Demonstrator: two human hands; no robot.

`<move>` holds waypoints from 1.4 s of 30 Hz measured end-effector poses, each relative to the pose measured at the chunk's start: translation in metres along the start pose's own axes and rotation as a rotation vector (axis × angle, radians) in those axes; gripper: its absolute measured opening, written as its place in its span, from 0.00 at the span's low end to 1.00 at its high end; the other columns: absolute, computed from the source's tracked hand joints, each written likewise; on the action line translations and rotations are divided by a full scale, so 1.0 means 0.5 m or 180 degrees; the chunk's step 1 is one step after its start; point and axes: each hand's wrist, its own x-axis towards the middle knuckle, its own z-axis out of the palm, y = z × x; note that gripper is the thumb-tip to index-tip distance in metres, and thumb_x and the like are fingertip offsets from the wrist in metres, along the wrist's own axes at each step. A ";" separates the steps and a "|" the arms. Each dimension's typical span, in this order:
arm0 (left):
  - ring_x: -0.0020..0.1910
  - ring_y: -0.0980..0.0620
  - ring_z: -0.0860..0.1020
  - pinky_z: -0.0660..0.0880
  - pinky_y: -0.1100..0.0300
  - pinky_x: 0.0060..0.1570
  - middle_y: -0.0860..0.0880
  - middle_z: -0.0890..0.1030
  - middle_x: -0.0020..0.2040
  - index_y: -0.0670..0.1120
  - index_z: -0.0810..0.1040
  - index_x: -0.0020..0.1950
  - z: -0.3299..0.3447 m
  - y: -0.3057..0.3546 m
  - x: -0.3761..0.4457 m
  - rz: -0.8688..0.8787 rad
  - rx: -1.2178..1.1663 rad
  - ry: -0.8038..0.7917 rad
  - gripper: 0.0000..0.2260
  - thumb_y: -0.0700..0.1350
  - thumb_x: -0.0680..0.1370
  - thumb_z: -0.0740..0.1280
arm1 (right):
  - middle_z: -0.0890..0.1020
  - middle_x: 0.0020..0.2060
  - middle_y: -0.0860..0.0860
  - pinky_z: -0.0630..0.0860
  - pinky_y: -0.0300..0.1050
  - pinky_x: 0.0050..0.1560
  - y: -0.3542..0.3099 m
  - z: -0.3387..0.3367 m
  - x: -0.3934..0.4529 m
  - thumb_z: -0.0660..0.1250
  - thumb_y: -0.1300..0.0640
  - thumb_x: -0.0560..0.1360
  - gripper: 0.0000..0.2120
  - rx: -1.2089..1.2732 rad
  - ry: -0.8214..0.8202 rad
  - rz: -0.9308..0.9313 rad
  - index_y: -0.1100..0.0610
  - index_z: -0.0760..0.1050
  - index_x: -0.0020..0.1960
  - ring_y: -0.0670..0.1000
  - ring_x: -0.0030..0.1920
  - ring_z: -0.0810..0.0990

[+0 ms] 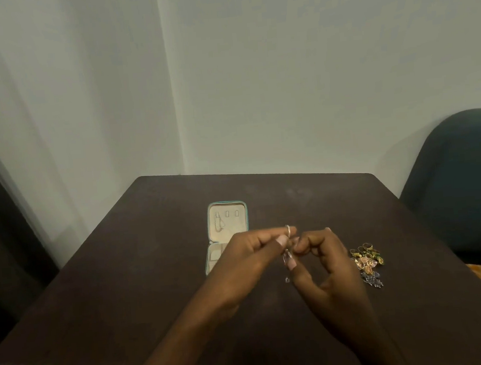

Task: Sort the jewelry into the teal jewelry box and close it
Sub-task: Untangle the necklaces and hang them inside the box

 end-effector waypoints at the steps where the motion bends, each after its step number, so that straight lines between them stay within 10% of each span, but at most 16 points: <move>1: 0.55 0.66 0.77 0.70 0.76 0.48 0.56 0.82 0.53 0.46 0.80 0.57 0.001 -0.003 0.000 0.0061 0.0111 -0.0043 0.10 0.41 0.79 0.61 | 0.76 0.42 0.40 0.66 0.68 0.63 0.000 -0.003 0.003 0.63 0.51 0.69 0.06 0.0081 0.0003 0.0069 0.43 0.68 0.45 0.44 0.48 0.77; 14: 0.41 0.60 0.79 0.74 0.64 0.43 0.52 0.83 0.39 0.47 0.82 0.43 -0.007 -0.018 0.001 0.0078 0.0679 -0.0171 0.06 0.48 0.75 0.68 | 0.79 0.45 0.40 0.73 0.33 0.47 0.016 -0.006 0.006 0.61 0.48 0.71 0.06 0.0131 0.0229 0.0283 0.45 0.75 0.46 0.44 0.48 0.78; 21: 0.43 0.59 0.79 0.73 0.69 0.44 0.49 0.83 0.42 0.46 0.82 0.45 -0.003 -0.011 -0.008 0.0085 0.0304 -0.0178 0.07 0.44 0.78 0.65 | 0.83 0.46 0.46 0.75 0.33 0.48 0.036 0.016 -0.004 0.65 0.60 0.72 0.10 0.0972 -0.0116 0.0596 0.55 0.80 0.51 0.45 0.49 0.82; 33: 0.37 0.65 0.76 0.71 0.74 0.39 0.50 0.81 0.40 0.40 0.81 0.43 0.006 -0.010 -0.008 -0.0029 0.0123 0.0134 0.10 0.43 0.78 0.63 | 0.82 0.36 0.54 0.75 0.45 0.42 0.047 0.047 -0.024 0.71 0.51 0.66 0.08 0.1983 -0.0028 0.1477 0.56 0.82 0.40 0.51 0.39 0.79; 39: 0.46 0.59 0.78 0.73 0.66 0.51 0.45 0.81 0.47 0.37 0.80 0.44 0.012 -0.018 -0.019 -0.0259 0.0165 -0.0071 0.14 0.49 0.77 0.65 | 0.81 0.39 0.65 0.76 0.61 0.45 0.068 0.069 -0.031 0.67 0.46 0.67 0.18 0.1588 0.0077 0.1611 0.62 0.80 0.42 0.68 0.42 0.78; 42: 0.52 0.58 0.78 0.72 0.58 0.58 0.48 0.81 0.51 0.39 0.80 0.45 0.011 -0.031 -0.020 -0.0312 0.0270 -0.0031 0.14 0.50 0.76 0.67 | 0.81 0.36 0.62 0.75 0.49 0.37 0.078 0.070 -0.031 0.66 0.54 0.71 0.11 0.1353 0.0075 0.1622 0.62 0.80 0.41 0.59 0.37 0.78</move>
